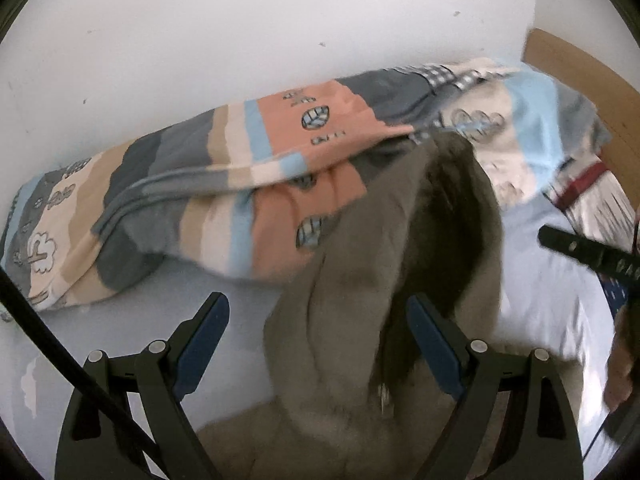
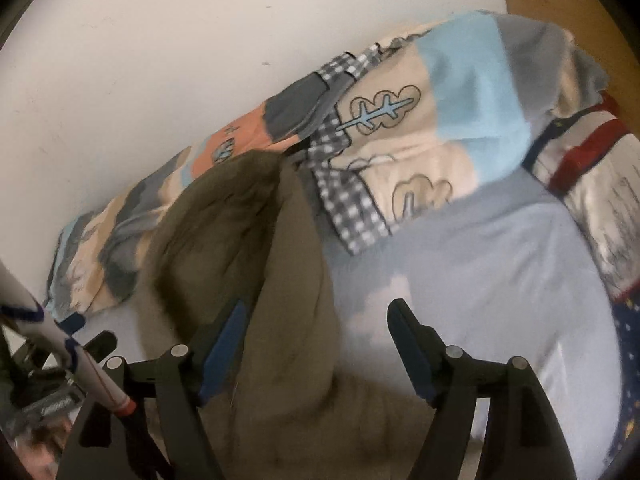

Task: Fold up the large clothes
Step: 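Grasp the jacket hem with both grippers and fold it toward the hood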

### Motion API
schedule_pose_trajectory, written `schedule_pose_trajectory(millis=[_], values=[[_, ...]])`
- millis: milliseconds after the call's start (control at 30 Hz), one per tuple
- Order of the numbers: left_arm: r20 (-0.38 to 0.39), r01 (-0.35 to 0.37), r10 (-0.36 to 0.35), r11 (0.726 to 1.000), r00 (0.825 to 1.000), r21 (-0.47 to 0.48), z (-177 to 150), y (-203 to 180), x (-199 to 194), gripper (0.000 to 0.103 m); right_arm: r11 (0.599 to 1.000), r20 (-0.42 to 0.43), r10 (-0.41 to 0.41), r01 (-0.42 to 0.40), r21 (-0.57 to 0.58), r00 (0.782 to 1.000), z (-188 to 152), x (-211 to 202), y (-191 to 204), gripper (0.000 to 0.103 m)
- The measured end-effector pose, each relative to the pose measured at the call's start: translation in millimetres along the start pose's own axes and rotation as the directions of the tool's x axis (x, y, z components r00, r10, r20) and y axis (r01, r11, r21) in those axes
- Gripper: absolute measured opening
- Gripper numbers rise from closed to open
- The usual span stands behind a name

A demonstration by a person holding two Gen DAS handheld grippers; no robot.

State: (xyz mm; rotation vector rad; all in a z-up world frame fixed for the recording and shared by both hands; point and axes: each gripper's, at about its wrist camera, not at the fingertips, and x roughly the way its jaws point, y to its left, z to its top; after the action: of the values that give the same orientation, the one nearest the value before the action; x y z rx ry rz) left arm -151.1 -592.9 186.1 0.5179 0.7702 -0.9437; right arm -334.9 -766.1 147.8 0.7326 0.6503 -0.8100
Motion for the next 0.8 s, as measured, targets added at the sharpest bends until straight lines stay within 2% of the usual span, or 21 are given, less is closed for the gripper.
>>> schedule_pose_trajectory(millis=[167, 233, 267, 300, 333, 367, 500, 667, 700, 800], values=[[0.014, -0.030, 0.030, 1.000, 0.999, -0.001, 27, -17, 39, 0.090, 1.000, 0.028, 0.024, -0.024, -0.016, 0.999, 23, 42, 11, 0.078], [-0.005, -0.067, 0.067, 0.998, 0.998, 0.009, 29, -23, 56, 0.089, 0.999, 0.039, 0.017, -0.016, -0.039, 0.999, 28, 57, 21, 0.078], [-0.018, -0.087, 0.087, 0.996, 0.996, 0.020, 28, -24, 67, 0.086, 0.998, 0.034, 0.015, -0.013, -0.055, 0.999, 27, 64, 25, 0.077], [-0.031, -0.120, 0.120, 0.992, 0.992, 0.027, 24, -24, 73, 0.055, 0.995, 0.032, -0.018, 0.021, -0.101, 0.999, 24, 72, 33, 0.070], [-0.043, -0.132, 0.133, 0.991, 0.990, 0.025, 20, -21, 77, 0.021, 0.984, 0.015, -0.091, 0.092, -0.154, 0.996, 20, 79, 39, 0.020], [-0.067, -0.099, 0.098, 0.995, 0.993, -0.002, 14, -13, 80, 0.021, 0.976, 0.014, -0.128, 0.128, -0.175, 0.992, 15, 81, 40, 0.008], [-0.017, 0.011, -0.012, 0.998, 1.000, -0.057, -12, 10, 47, 0.019, 0.980, 0.096, -0.085, 0.101, -0.171, 0.992, -1, 46, 31, 0.007], [0.041, 0.144, -0.143, 0.988, 0.989, -0.046, -66, 21, -30, 0.019, 0.971, 0.168, 0.097, -0.057, -0.230, 0.981, -43, -45, 22, 0.007], [0.061, 0.167, -0.164, 0.985, 0.985, -0.046, -84, 24, -52, 0.019, 0.963, 0.177, 0.122, -0.074, -0.259, 0.976, -58, -64, 23, 0.007], [0.057, 0.211, -0.208, 0.975, 0.976, -0.061, -137, 29, -94, 0.020, 0.933, 0.189, 0.218, -0.148, -0.327, 0.957, -113, -124, 23, 0.007]])
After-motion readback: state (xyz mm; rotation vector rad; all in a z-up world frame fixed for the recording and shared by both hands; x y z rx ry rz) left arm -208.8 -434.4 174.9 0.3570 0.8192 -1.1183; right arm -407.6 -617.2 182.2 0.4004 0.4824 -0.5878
